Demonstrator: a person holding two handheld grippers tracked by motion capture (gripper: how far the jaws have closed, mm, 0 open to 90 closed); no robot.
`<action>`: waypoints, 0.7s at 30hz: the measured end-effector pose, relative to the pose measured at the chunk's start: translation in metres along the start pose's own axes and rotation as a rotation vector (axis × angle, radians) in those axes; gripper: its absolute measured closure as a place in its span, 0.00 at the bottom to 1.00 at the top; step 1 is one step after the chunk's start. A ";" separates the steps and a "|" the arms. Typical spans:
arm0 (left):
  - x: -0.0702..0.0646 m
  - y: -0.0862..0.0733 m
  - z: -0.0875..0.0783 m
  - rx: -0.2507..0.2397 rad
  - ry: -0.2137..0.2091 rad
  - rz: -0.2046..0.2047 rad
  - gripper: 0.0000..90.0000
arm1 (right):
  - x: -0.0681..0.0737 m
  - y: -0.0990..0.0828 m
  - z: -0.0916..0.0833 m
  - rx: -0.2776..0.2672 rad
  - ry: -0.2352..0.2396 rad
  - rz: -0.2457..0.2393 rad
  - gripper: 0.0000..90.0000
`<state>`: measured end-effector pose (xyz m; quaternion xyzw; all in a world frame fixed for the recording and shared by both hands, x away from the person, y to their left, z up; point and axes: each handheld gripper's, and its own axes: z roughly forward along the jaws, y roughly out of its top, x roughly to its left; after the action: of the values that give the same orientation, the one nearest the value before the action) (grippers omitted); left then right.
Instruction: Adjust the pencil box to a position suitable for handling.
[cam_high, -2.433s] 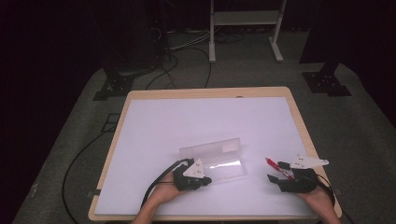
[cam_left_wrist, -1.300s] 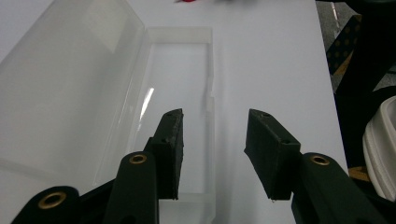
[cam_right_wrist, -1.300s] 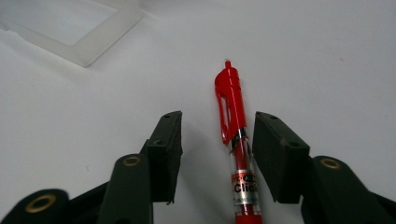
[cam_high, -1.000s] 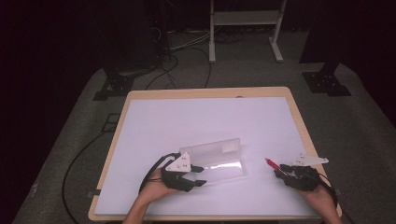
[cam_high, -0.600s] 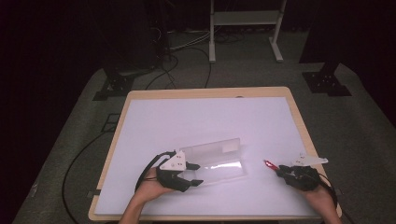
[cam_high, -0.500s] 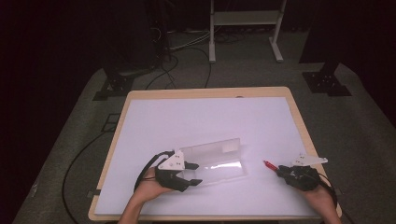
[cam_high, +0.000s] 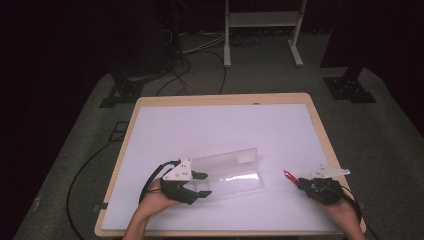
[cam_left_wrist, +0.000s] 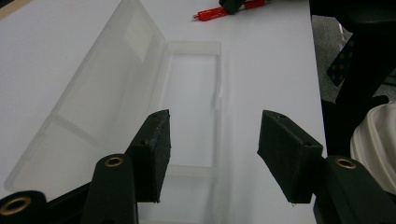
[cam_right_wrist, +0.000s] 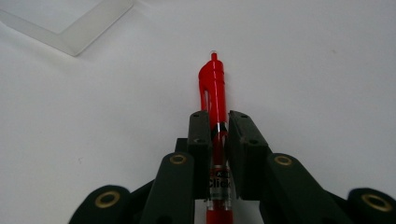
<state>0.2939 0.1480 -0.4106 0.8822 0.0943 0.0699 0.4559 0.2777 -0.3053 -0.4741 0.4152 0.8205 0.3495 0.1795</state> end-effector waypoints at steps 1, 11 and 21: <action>0.000 0.000 -0.002 -0.003 0.003 -0.001 0.48 | 0.000 0.000 0.000 0.000 0.002 0.002 0.88; 0.005 -0.003 -0.018 -0.023 0.045 -0.016 0.47 | -0.001 -0.001 0.000 0.001 0.005 -0.003 0.88; 0.011 -0.010 -0.038 -0.049 0.098 -0.048 0.46 | -0.003 -0.001 -0.001 -0.003 0.030 0.028 0.88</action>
<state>0.2951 0.1866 -0.3966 0.8639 0.1361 0.1043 0.4737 0.2785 -0.3088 -0.4742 0.4211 0.8167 0.3595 0.1629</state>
